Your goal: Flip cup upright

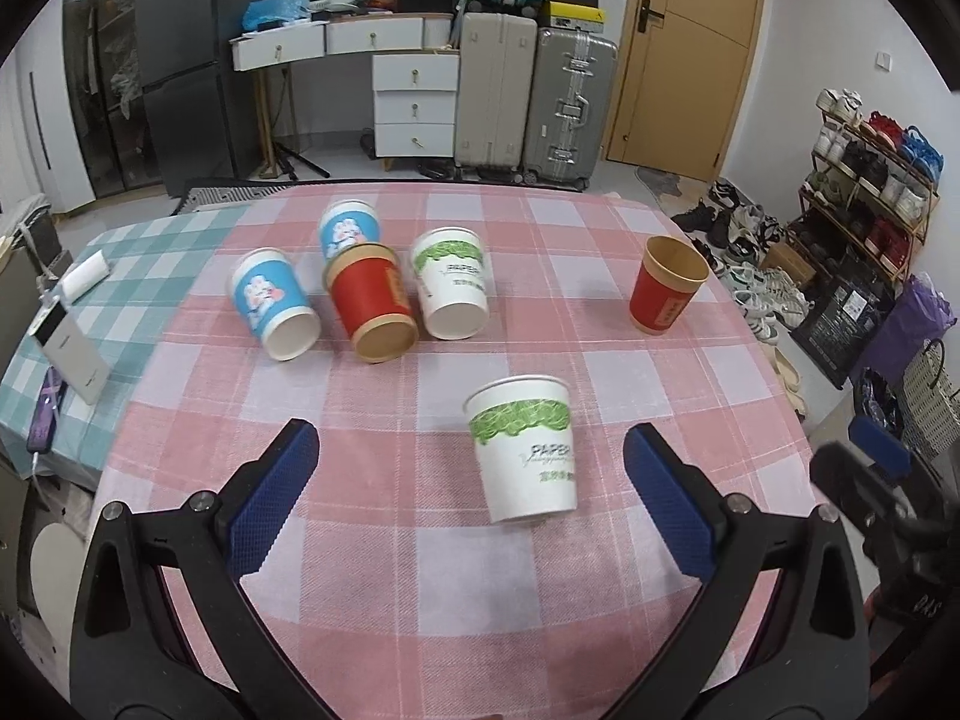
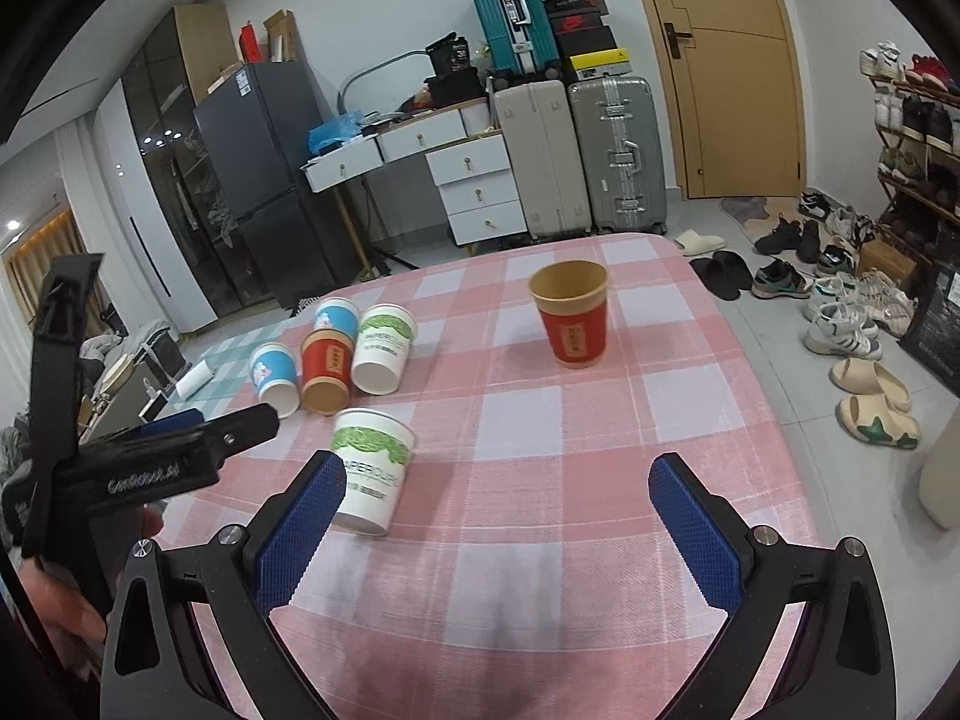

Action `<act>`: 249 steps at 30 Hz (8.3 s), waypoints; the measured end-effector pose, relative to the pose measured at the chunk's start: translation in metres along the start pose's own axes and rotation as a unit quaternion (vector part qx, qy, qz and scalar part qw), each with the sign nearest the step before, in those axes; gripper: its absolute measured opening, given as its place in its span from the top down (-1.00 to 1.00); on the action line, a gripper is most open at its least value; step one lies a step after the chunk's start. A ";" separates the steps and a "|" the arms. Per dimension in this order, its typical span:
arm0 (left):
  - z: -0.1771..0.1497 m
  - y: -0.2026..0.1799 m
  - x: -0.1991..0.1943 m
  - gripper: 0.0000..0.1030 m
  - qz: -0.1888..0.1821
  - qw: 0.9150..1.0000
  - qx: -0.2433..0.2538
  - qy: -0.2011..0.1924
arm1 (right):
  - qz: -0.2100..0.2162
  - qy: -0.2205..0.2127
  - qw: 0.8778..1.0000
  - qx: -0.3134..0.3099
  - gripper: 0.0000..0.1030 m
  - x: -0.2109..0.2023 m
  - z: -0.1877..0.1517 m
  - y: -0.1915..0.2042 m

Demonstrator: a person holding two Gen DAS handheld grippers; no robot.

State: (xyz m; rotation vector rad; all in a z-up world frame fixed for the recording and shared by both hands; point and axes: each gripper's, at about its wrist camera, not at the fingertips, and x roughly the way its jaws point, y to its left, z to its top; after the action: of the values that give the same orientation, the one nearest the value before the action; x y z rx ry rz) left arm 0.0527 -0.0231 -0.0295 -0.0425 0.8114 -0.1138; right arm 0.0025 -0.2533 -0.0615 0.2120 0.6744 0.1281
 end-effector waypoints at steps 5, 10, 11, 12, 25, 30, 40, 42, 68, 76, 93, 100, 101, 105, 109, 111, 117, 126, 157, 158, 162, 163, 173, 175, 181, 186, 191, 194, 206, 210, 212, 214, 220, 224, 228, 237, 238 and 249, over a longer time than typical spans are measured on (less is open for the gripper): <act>0.012 -0.015 0.044 -0.97 -0.034 0.998 0.003 0.049 | -0.005 0.009 1.000 0.008 -1.00 0.006 -0.007 -0.011; 0.014 -0.027 0.088 -0.96 -0.011 0.997 0.027 0.073 | 0.000 0.018 1.000 0.015 -1.00 0.014 -0.011 -0.016; 0.014 -0.026 0.097 -0.94 -0.010 0.996 0.024 0.082 | 0.001 0.020 1.000 0.015 -1.00 0.016 -0.012 -0.016; 0.013 -0.024 0.107 -0.89 -0.016 0.995 0.019 0.093 | 0.002 0.021 1.000 0.015 -1.00 0.017 -0.013 -0.016; 0.009 -0.009 0.161 -0.16 -0.128 0.978 -0.021 0.162 | 0.019 0.023 0.999 0.022 -1.00 0.009 -0.018 -0.009; 0.013 -0.001 0.138 -0.15 -0.140 0.976 -0.024 0.163 | 0.031 0.018 0.999 0.011 -1.00 0.004 -0.017 0.005; 0.000 0.051 0.016 -0.16 -0.142 0.981 -0.021 0.132 | 0.068 0.030 0.997 -0.007 -1.00 0.008 -0.024 0.043; -0.013 0.062 0.000 -0.16 -0.141 0.980 -0.025 0.135 | 0.072 0.034 0.997 -0.014 -1.00 0.008 -0.027 0.051; -0.101 0.089 0.058 -0.39 -0.146 0.962 -0.085 0.213 | 0.071 0.066 0.995 -0.029 -1.00 0.012 -0.046 0.072; -0.069 0.083 0.006 -0.57 -0.138 0.980 -0.054 0.135 | 0.077 0.058 0.995 -0.037 -1.00 0.004 -0.042 0.081; -0.064 0.094 -0.111 -0.78 -0.027 0.997 -0.049 -0.052 | 0.130 0.064 0.988 -0.050 -1.00 -0.036 -0.042 0.114; -0.084 0.109 -0.115 -0.93 0.008 0.996 -0.062 -0.061 | 0.147 0.098 0.983 -0.045 -1.00 -0.027 -0.051 0.121; -0.086 0.111 -0.116 -0.96 0.012 0.996 -0.063 -0.065 | 0.154 0.111 0.981 -0.045 -1.00 -0.022 -0.052 0.124; -0.091 0.118 -0.120 -0.98 0.015 0.995 -0.063 -0.079 | 0.184 0.173 0.967 -0.036 -1.00 0.007 -0.057 0.135; -0.097 0.129 -0.121 -0.98 0.024 0.994 -0.067 -0.088 | 0.230 0.278 0.933 -0.006 -1.00 0.058 -0.066 0.148; -0.102 0.136 -0.122 -0.98 0.032 0.993 -0.072 -0.093 | 0.233 0.314 0.920 -0.007 -1.00 0.078 -0.070 0.157; -0.118 0.158 -0.129 -0.98 0.054 0.989 -0.085 -0.105 | 0.231 0.386 0.893 0.012 -1.00 0.128 -0.070 0.173; -0.132 0.186 -0.120 -0.97 0.040 0.990 -0.107 -0.083 | 0.207 0.436 0.876 0.014 -0.30 0.166 -0.066 0.175; -0.052 0.119 -0.009 -0.97 -0.007 0.995 -0.087 -0.043 | 0.025 -0.033 0.986 -0.163 -0.22 0.060 -0.075 0.109; -0.052 0.119 -0.007 -0.98 -0.005 0.995 -0.089 -0.041 | 0.025 -0.022 0.986 -0.164 -0.21 0.060 -0.078 0.108; -0.057 0.122 -0.003 -0.97 -0.004 0.995 -0.095 -0.032 | 0.030 -0.012 0.986 -0.165 -0.22 0.051 -0.083 0.107; -0.059 0.123 -0.005 -0.97 -0.005 0.995 -0.095 -0.032 | 0.031 -0.007 0.985 -0.168 -0.23 0.049 -0.085 0.107; -0.065 0.117 -0.010 -0.98 0.002 0.996 -0.085 -0.034 | 0.045 0.067 0.979 -0.186 -0.45 0.046 -0.099 0.109; -0.068 0.115 -0.013 -0.98 0.003 0.996 -0.085 -0.032 | 0.057 0.091 0.979 -0.173 -0.69 0.048 -0.102 0.106; -0.071 0.102 -0.016 -0.98 -0.005 0.997 -0.068 -0.026 | 0.077 0.092 0.980 -0.156 -0.80 0.016 -0.107 0.091; -0.073 0.080 -0.026 -0.98 -0.029 0.998 -0.036 -0.036 | 0.077 0.058 0.989 -0.115 -0.95 -0.022 -0.081 0.074; -0.073 0.053 -0.031 -0.98 -0.041 0.998 -0.012 -0.036 | 0.077 0.032 0.992 -0.100 -0.97 -0.042 -0.060 0.071; -0.073 0.039 -0.034 -0.98 -0.043 0.998 0.006 -0.034 | 0.081 0.017 0.992 -0.101 -0.98 -0.049 -0.056 0.073; -0.074 0.032 -0.050 -0.98 -0.017 0.999 0.003 -0.042 | 0.074 0.002 0.992 -0.104 -0.98 -0.059 -0.042 0.078; -0.072 0.035 -0.053 -0.98 -0.014 0.999 0.000 -0.043 | 0.064 -0.006 0.993 -0.097 -0.98 -0.062 -0.040 0.076; -0.071 0.036 -0.053 -0.98 -0.014 0.999 -0.001 -0.041 | 0.063 -0.007 0.993 -0.095 -0.98 -0.062 -0.041 0.075; -0.071 0.037 -0.054 -0.98 -0.014 0.999 0.000 -0.041 | 0.062 -0.008 0.993 -0.095 -0.98 -0.062 -0.040 0.075; -0.070 0.035 -0.056 -0.98 -0.009 0.999 0.008 -0.040 | 0.046 -0.011 0.994 -0.097 -0.98 -0.062 -0.041 0.075; -0.069 0.034 -0.058 -0.98 -0.010 0.999 0.009 -0.041 | 0.046 -0.010 0.994 -0.098 -0.98 -0.061 -0.040 0.074; -0.069 0.034 -0.059 -0.98 -0.011 0.999 0.009 -0.042 | 0.047 -0.012 0.994 -0.100 -0.98 -0.062 -0.040 0.075; -0.068 0.030 -0.062 -0.98 -0.008 0.999 0.016 -0.042 | 0.048 -0.011 0.994 -0.097 -0.98 -0.062 -0.040 0.075; -0.068 0.030 -0.062 -0.98 -0.010 0.999 0.016 -0.042 | 0.048 -0.011 0.994 -0.097 -0.98 -0.062 -0.040 0.075; -0.067 0.029 -0.063 -0.98 -0.011 0.999 0.016 -0.044 | 0.049 -0.013 0.994 -0.096 -0.98 -0.061 -0.040 0.076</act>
State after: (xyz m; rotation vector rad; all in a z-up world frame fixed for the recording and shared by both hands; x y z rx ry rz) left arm -0.0369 0.0138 -0.0328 -0.0254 0.7215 -0.1443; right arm -0.0740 -0.1853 -0.0370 0.0609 0.6225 0.2825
